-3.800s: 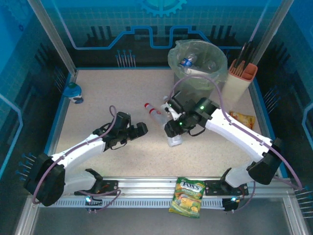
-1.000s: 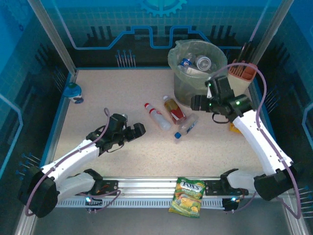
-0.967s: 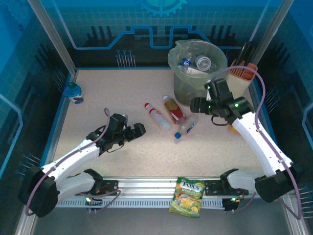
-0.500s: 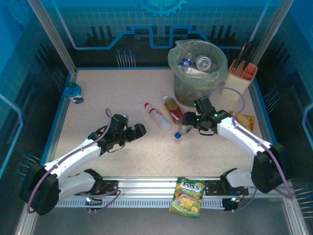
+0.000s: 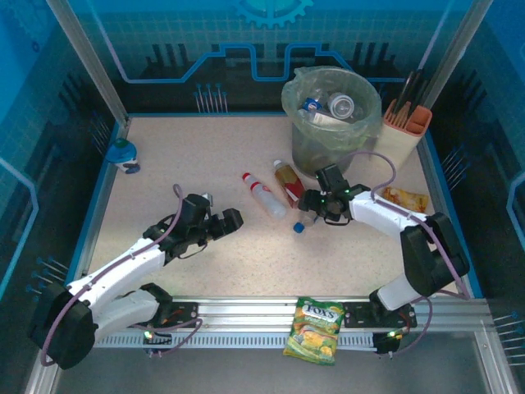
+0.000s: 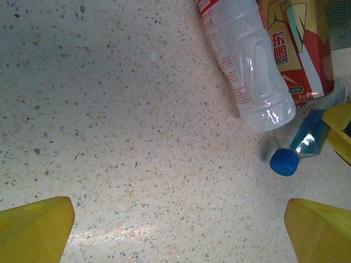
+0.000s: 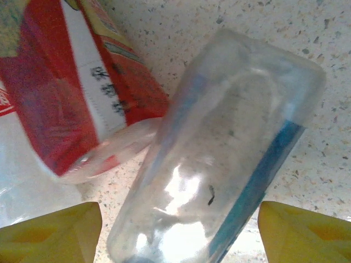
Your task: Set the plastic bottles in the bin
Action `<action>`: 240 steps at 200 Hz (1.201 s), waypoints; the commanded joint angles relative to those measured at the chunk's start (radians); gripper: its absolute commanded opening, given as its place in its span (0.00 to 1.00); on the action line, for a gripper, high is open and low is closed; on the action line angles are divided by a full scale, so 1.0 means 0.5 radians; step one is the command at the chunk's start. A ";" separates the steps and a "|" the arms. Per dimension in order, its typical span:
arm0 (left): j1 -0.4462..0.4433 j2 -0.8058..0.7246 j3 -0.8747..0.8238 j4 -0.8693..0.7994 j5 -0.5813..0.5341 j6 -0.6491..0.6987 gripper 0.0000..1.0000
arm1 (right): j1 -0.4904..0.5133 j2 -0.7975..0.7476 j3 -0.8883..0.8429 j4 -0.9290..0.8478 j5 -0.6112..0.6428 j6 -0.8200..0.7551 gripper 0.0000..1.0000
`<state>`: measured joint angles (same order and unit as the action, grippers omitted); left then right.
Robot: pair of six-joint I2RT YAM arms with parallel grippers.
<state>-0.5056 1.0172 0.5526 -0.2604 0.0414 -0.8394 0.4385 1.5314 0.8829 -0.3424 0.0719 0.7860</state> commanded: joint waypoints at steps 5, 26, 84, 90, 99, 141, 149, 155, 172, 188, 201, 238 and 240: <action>0.021 -0.024 -0.031 -0.051 -0.034 -0.003 0.99 | 0.012 0.071 -0.057 0.056 0.059 0.018 0.75; 0.021 -0.025 -0.028 -0.053 -0.029 -0.004 0.99 | 0.016 0.100 -0.046 0.035 0.070 -0.006 0.70; 0.021 -0.017 -0.025 -0.053 -0.036 -0.012 0.99 | 0.037 -0.020 -0.018 -0.112 0.171 -0.113 0.53; 0.020 -0.011 -0.019 -0.050 -0.036 -0.012 0.99 | 0.040 -0.035 -0.019 -0.132 0.178 -0.132 0.52; 0.021 0.000 -0.013 -0.051 -0.033 -0.009 0.99 | 0.046 -0.065 -0.017 -0.170 0.178 -0.170 0.51; 0.022 0.048 0.028 -0.053 -0.030 0.005 0.99 | 0.084 -0.295 0.174 -0.494 0.181 -0.405 0.49; 0.021 0.064 0.040 -0.052 -0.030 0.009 0.99 | 0.094 -0.351 0.230 -0.582 0.186 -0.467 0.48; 0.022 0.073 0.050 -0.053 -0.031 0.016 0.99 | 0.100 -0.397 0.284 -0.649 0.194 -0.513 0.48; 0.021 0.114 0.078 -0.048 -0.030 0.026 0.99 | 0.111 -0.520 0.456 -0.831 0.218 -0.637 0.48; 0.020 0.153 0.097 -0.025 -0.020 0.028 0.99 | 0.109 -0.597 0.682 -0.970 0.238 -0.753 0.48; 0.021 0.183 0.114 -0.004 -0.008 0.028 0.99 | 0.105 -0.603 0.892 -1.064 0.249 -0.835 0.48; 0.023 0.240 0.168 0.017 0.036 0.041 0.99 | 0.046 -0.376 1.569 -1.173 0.245 -1.098 0.48; 0.021 0.238 0.168 0.018 0.039 0.041 0.99 | 0.042 -0.356 1.609 -1.176 0.237 -1.112 0.48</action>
<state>-0.5053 1.1275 0.5991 -0.2611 0.0425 -0.8364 0.4808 1.2747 1.5131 -0.8490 0.1776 0.3588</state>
